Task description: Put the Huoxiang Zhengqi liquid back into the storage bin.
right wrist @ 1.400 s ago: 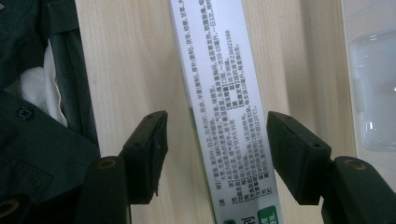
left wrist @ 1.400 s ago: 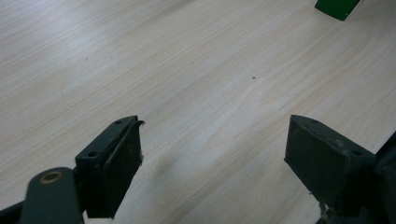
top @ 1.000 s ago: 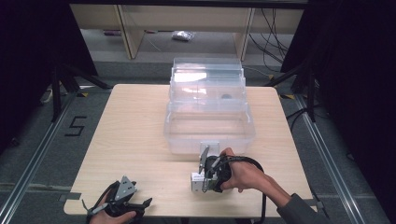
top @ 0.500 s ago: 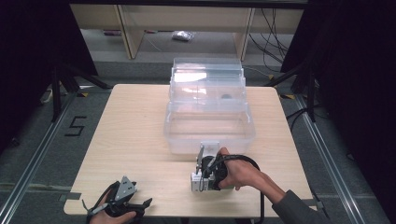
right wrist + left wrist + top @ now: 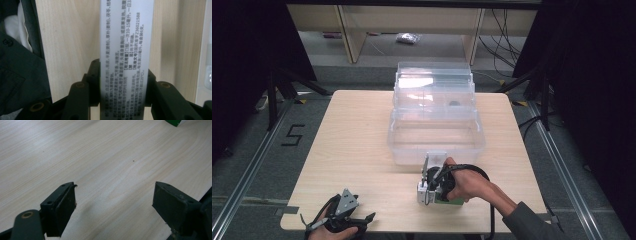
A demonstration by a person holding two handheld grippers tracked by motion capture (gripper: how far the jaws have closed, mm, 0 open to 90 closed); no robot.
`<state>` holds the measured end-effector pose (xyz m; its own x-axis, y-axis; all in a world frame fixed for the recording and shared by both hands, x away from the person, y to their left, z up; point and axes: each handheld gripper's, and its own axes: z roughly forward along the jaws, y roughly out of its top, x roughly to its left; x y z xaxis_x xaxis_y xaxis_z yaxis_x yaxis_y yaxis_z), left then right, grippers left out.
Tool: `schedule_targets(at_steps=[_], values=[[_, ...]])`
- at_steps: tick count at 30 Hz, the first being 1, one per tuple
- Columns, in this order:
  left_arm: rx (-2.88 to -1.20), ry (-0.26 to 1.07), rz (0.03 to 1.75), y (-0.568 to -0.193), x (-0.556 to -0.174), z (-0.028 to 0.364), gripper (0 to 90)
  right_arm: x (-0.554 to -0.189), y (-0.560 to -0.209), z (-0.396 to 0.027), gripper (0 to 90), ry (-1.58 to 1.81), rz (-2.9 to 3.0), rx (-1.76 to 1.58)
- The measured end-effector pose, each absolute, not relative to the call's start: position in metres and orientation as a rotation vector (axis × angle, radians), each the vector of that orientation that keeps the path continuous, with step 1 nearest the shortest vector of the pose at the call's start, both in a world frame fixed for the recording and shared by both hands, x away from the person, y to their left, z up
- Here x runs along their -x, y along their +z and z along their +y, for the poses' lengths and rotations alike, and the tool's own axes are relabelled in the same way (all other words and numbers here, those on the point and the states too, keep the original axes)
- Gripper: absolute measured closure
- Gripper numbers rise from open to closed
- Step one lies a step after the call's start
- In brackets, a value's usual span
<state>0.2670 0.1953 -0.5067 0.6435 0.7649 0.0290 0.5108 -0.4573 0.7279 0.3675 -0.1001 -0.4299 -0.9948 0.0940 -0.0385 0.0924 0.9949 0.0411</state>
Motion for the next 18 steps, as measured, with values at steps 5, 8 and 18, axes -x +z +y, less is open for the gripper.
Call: schedule_targets(at_steps=[5, 8, 18], values=[[-2.147, 0.459, 0.986, -0.506, -0.267, 0.195, 18.1, -0.366, -0.425, -0.105, 64.2, 0.087, 3.092, -0.159], [-2.157, 0.468, 0.985, -0.506, -0.267, 0.196, 18.1, -0.366, -0.419, -0.109, 64.2, 0.088, 3.088, -0.173], [-2.166, 0.471, 0.985, -0.507, -0.268, 0.196, 18.1, -0.368, -0.399, -0.113, 64.2, 0.109, 3.094, -0.179]])
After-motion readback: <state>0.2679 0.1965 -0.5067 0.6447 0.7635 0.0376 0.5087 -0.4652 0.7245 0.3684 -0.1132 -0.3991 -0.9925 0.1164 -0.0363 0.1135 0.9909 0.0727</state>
